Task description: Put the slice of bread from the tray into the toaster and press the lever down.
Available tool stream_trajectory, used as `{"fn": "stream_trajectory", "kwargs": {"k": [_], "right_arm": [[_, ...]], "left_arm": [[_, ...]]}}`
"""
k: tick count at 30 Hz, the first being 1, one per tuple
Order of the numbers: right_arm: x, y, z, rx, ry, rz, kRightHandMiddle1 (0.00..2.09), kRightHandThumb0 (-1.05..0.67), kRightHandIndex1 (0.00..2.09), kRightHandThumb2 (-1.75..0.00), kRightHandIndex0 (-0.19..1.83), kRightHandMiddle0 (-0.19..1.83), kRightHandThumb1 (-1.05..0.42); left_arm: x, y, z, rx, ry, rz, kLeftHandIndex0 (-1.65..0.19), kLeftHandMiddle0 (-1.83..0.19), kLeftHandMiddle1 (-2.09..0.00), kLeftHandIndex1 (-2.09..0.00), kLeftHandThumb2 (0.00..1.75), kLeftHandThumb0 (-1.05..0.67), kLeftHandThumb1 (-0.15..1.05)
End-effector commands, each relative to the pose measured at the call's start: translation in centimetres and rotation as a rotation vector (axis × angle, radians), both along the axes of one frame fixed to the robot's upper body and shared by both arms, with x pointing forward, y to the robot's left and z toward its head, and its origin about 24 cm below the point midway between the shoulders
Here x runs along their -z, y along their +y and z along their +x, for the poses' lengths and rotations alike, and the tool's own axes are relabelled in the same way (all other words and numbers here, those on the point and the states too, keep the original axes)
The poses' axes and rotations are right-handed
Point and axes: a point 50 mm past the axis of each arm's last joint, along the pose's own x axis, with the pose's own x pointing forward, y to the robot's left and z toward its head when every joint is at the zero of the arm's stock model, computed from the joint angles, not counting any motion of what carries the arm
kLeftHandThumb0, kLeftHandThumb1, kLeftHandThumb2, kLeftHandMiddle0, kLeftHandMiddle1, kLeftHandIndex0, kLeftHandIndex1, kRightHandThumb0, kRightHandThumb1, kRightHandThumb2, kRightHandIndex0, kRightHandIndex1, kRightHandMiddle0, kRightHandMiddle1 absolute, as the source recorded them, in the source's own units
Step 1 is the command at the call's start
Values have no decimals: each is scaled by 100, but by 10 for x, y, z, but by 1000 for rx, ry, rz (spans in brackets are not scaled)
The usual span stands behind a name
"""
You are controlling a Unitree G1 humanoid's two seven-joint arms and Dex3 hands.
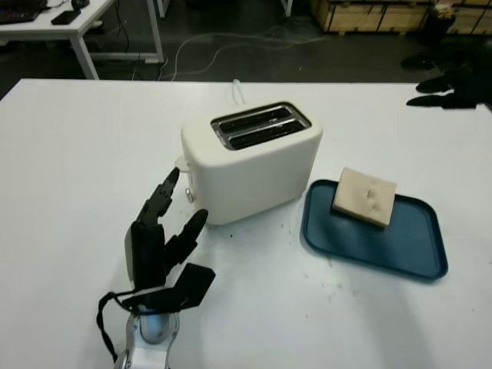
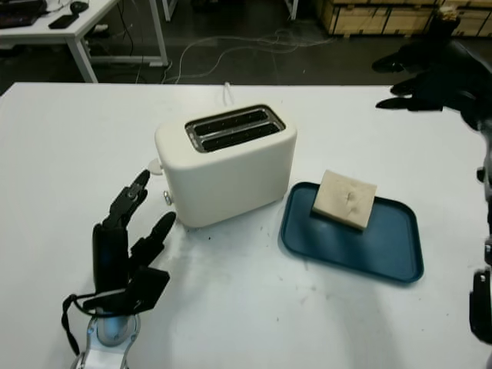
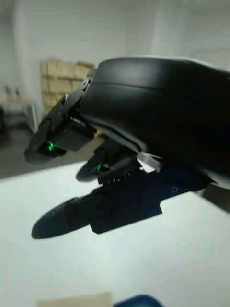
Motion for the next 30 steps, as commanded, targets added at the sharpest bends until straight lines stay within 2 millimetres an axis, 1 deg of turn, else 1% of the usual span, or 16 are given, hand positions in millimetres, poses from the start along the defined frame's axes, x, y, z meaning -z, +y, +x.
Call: {"fn": "stream_trajectory", "kwargs": {"k": [1,2,4,6,9,12,16,19,22,27,29,30], "right_arm": [[0,4,7,-9,44,-70,0,-63,1,-1,79,65,-81],[3,6,10,2,80,-137,1,-65,1,-1,80,66,-82],[9,9,16,25,162,-207,1,-71,0,-2,77,66,-86],[15,13,20,38,227,-241,0,-71,0,-1,76,65,-85],[24,18,22,0,282,-296,1,-75,1,-1,77,66,-87],[29,21,24,-4,316,-305,2,-77,0,-1,77,68,-87],[32,26,25,-17,354,-305,1,-78,3,0,81,68,-87],[35,29,26,-26,402,-313,2,-83,7,0,90,71,-87],[39,31,26,-29,431,-311,3,-92,14,0,100,75,-87],[49,38,27,-45,473,-353,1,-93,16,-1,95,75,-89],[53,40,28,-52,482,-365,1,-96,20,0,93,75,-87],[55,41,28,-59,487,-378,1,-100,26,-1,89,76,-88]], "left_arm": [[-2,1,0,-3,-8,-3,-47,-46,-32,0,27,-60,92],[-2,1,0,-2,-9,-1,-48,-47,-32,0,27,-60,92],[-3,2,0,-3,-11,4,-48,-47,-31,0,27,-61,92],[-2,2,0,-5,-14,4,-48,-48,-31,0,27,-60,92],[-2,2,0,-6,-9,5,-48,-48,-30,0,27,-61,92],[-3,2,0,0,-10,5,-48,-49,-29,0,27,-61,92],[-3,1,2,6,-7,7,-48,-49,-29,0,27,-63,92],[-3,1,2,7,-4,1,-48,-49,-27,0,27,-63,92],[-3,2,4,8,-9,0,-48,-50,-27,0,27,-63,92],[-4,3,4,6,-12,6,-48,-50,-26,0,27,-63,92],[-4,4,5,8,-14,4,-48,-50,-25,0,27,-62,92],[-4,4,5,9,-16,1,-48,-50,-25,0,27,-61,92]]}}
